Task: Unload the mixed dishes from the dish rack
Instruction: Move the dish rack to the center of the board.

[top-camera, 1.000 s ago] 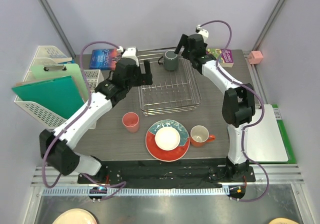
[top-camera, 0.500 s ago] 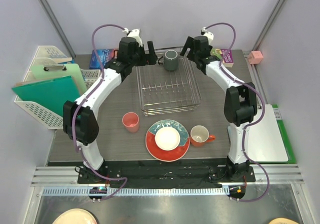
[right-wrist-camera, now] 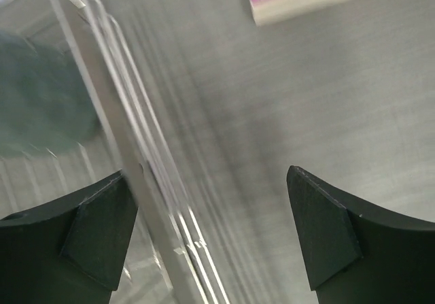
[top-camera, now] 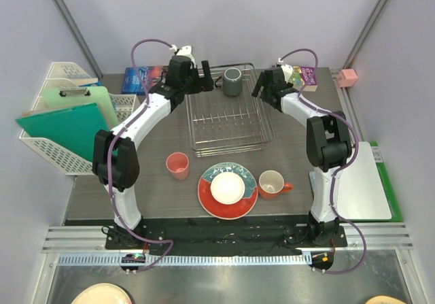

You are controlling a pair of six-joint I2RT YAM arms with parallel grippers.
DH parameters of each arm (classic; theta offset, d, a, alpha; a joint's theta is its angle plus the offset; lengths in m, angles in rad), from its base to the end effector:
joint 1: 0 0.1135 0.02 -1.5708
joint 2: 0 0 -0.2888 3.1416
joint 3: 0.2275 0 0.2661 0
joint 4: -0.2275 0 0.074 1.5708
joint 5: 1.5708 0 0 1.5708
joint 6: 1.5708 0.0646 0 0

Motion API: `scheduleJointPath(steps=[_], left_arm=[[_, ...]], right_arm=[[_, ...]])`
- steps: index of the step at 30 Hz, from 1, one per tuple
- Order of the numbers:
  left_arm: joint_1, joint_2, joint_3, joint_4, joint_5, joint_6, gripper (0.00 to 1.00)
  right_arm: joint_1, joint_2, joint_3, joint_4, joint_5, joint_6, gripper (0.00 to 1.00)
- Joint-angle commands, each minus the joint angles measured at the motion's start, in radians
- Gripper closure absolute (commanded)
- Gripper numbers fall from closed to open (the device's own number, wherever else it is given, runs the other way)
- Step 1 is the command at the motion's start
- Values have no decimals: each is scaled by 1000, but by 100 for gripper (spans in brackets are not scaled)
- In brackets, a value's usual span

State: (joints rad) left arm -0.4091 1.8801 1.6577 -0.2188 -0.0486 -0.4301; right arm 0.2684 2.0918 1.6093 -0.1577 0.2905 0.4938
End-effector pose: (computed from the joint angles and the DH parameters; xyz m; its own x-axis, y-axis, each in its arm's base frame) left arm 0.4593 -0.1957 0.3308 -0.5050 -0.2350 -0.8305 0.1611 0.9196 -0.3582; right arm 0.5162 0.1228 0.2157 -0.5226 0.3272 -0.7873 0.2443 0.9422 0.2295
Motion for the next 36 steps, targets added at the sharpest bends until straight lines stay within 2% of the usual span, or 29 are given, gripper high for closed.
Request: scheduleJointPath(steps=[1, 9, 11, 14, 16, 24, 29, 33, 36], left_arm=[[23, -93, -22, -49, -143, -65, 0], [23, -180, -186, -77, -151, -139, 0], [23, -179, -211, -85, -151, -144, 0], [23, -170, -231, -91, -163, -141, 0], [23, -159, -231, -103, -171, -130, 0], [23, -81, -216, -105, -180, -127, 0], [23, -26, -202, -113, -163, -137, 9], [23, 17, -182, -114, -139, -154, 14], [23, 45, -167, -103, -122, -157, 26]], right_arm=[[3, -156, -81, 0, 18, 41, 9], [3, -282, -284, 20, 30, 60, 16], [3, -302, -305, 20, 22, 74, 21], [3, -323, -334, 18, 9, 83, 35], [5, -329, -350, 20, -5, 80, 41], [12, -316, -353, -22, 13, 63, 54], [12, -300, -344, -52, 47, 58, 67], [11, -273, -316, -77, 70, 48, 74], [11, -247, -299, -82, 70, 45, 86]])
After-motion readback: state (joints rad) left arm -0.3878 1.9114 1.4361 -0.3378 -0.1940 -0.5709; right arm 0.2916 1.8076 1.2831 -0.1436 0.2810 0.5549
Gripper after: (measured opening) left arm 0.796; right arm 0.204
